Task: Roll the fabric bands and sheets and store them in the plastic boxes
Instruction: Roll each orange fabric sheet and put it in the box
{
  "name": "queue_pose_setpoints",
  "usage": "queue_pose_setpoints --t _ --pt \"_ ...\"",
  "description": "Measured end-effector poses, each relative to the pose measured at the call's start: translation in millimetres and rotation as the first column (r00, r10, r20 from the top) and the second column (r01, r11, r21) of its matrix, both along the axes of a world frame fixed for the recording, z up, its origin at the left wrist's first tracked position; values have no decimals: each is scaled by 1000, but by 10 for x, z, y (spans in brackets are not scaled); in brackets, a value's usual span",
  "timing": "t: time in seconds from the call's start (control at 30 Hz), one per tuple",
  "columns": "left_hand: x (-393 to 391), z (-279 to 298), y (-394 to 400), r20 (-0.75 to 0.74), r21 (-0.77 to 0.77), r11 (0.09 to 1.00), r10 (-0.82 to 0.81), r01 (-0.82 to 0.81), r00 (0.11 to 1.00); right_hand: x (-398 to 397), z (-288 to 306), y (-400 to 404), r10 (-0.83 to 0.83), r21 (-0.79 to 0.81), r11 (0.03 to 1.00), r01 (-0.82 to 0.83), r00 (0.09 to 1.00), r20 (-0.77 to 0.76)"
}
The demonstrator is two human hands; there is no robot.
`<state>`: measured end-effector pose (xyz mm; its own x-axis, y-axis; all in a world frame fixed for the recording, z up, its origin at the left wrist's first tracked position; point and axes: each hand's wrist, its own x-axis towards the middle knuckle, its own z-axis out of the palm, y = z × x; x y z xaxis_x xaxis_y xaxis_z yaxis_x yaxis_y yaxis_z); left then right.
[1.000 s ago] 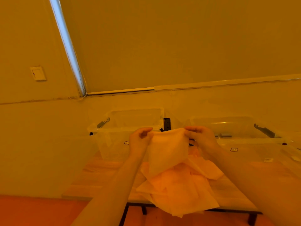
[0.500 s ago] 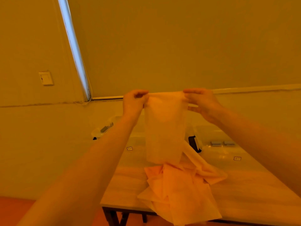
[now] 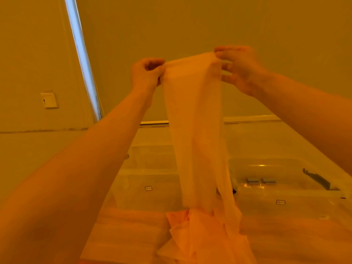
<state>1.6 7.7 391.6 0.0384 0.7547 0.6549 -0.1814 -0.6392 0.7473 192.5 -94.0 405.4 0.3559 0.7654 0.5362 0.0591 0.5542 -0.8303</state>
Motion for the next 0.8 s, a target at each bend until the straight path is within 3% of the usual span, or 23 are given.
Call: queue_pose_setpoints --t 0.27,0.57,0.8 --pt "62 -764 236 -146 -129 991 20 -39 989 37 -808 285 9 -179 984 -9 1000 -4" --pt "-23 -1588 407 -341 -288 957 -92 -11 935 0 -1741 565 97 -384 919 -89 995 0" --pt "31 -1588 794 -283 -322 947 -85 -11 955 91 -1694 989 65 -375 924 -76 997 -44"
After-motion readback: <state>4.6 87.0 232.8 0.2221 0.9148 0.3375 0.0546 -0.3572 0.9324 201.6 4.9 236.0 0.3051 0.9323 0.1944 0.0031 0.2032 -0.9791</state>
